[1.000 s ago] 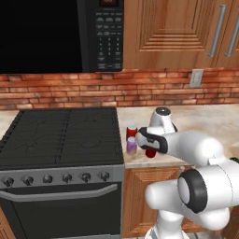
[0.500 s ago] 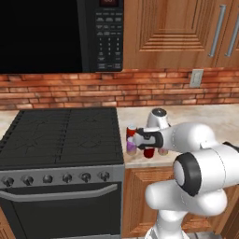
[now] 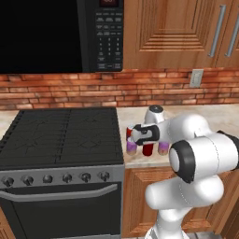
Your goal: Four empty soda cans are scattered around the kitchen. Gather all the cans and cluster them next to the stove for recycling.
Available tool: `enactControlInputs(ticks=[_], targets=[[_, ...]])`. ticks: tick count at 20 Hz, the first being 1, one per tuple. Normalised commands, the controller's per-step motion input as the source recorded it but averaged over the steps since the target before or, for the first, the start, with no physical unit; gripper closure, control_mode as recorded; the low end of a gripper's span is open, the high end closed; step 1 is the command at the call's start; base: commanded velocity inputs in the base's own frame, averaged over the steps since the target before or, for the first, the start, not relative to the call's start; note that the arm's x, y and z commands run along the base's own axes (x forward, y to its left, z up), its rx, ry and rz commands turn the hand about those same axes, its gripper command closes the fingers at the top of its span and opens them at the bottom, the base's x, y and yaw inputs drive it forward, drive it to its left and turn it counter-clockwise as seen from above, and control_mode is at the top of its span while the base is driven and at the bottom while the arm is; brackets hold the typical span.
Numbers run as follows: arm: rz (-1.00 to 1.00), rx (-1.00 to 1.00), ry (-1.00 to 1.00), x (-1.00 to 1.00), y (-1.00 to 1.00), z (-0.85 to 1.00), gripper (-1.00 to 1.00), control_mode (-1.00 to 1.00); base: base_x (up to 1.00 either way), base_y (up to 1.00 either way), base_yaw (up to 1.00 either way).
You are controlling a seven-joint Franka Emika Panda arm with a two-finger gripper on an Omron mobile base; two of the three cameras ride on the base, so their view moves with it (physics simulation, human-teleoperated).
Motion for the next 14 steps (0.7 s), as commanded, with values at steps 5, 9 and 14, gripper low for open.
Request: enactControlInputs(ticks=[5, 9, 14], targets=[[-0.01, 0.00, -0.03, 0.01, 0.02, -0.26, -1.00, -1.00, 0.00, 0.00, 0.00], [-0.01, 0.00, -0.02, 0.00, 0.00, -0.19, -1.00, -1.00, 0.00, 0.00, 0.00], [-0.01, 0.00, -0.07, 0.00, 0.00, -0.01, -1.00, -1.00, 0.00, 0.00, 0.00]])
